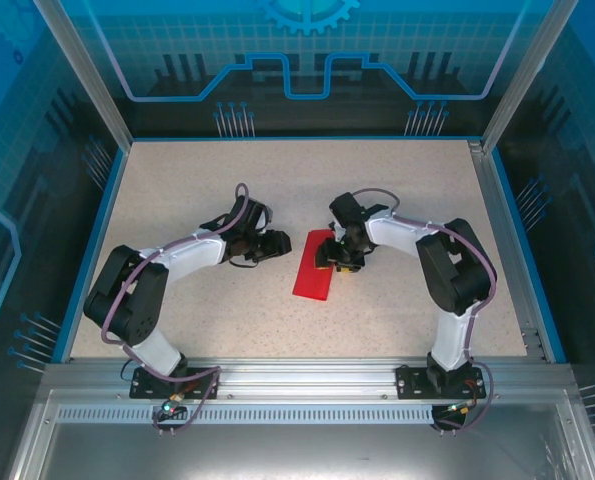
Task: Fold a paper plane with a square sheet of paper (pick it up from the middle)
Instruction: First fold in half a square sheet of paper at the center of the table.
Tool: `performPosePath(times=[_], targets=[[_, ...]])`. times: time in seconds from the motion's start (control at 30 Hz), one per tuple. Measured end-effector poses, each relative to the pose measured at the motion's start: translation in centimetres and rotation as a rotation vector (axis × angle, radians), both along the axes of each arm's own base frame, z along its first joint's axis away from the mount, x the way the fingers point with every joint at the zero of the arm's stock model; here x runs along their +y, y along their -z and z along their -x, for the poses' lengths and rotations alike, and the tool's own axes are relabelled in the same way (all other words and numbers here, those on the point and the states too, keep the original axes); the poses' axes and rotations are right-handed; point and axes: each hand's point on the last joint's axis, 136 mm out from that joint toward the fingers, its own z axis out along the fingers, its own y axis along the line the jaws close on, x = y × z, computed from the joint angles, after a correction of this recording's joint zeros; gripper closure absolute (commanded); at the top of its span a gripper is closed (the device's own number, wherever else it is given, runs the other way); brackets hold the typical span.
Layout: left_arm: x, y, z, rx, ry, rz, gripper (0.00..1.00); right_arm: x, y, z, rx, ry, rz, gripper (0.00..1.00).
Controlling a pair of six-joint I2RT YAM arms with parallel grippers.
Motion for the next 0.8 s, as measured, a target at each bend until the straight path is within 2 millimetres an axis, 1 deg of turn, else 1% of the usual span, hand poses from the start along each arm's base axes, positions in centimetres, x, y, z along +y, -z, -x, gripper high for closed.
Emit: performPosePath(times=[0.37, 0.8], targets=[[-0.01, 0.0, 0.0, 0.0, 0.0, 0.0, 0.5, 0.07, 0.11, 0.03, 0.032, -0.014, 0.031, 0.38], [-0.3, 0.05, 0.23, 0.011, 0.013, 0.015, 0.51, -0.05, 0.28, -0.03, 0.054, -0.02, 0.057, 0.4]])
